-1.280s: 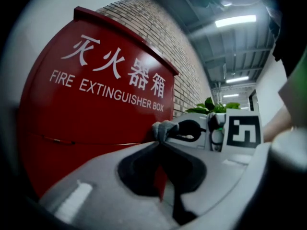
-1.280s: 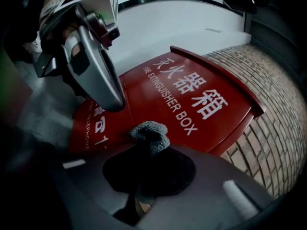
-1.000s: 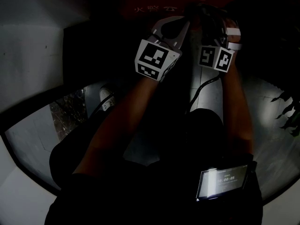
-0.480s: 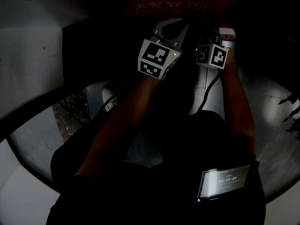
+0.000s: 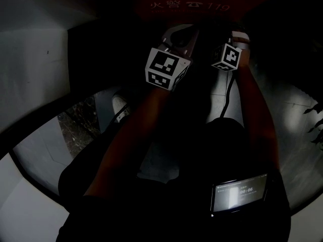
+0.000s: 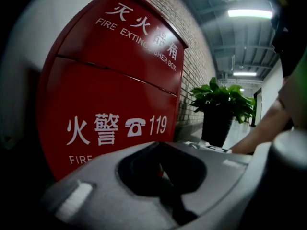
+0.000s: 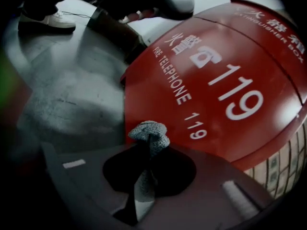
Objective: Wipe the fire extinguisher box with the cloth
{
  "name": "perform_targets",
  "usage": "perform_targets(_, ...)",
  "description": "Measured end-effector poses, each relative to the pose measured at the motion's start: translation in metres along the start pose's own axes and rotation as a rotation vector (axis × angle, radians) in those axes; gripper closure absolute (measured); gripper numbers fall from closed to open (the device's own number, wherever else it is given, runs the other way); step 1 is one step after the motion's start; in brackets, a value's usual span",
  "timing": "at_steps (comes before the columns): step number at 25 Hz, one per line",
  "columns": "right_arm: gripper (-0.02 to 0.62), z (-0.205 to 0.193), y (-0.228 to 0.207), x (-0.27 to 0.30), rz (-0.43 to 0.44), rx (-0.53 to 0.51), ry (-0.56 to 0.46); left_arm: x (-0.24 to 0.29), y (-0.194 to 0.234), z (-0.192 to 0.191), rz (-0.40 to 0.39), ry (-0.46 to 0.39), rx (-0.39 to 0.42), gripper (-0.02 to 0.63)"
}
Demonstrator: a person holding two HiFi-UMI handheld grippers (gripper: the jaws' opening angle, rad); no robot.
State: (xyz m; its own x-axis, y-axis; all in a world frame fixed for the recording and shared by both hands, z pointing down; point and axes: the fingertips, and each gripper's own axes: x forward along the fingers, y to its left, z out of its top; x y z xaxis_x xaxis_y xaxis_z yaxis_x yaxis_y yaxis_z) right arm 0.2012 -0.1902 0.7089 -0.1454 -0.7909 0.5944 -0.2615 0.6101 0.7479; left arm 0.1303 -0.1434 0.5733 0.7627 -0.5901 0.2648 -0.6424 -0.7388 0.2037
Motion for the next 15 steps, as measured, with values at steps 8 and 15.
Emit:
perform_targets(8,0.561,-0.013,0.033,0.024,0.085,0.029,0.073,-0.011,0.006,0.002,0.008,-0.015,-0.002,0.604)
perform_targets(15,0.561,-0.001,0.018,0.007,0.159,0.132,0.044,-0.01,0.01,0.008,0.01,0.019,-0.005,0.604)
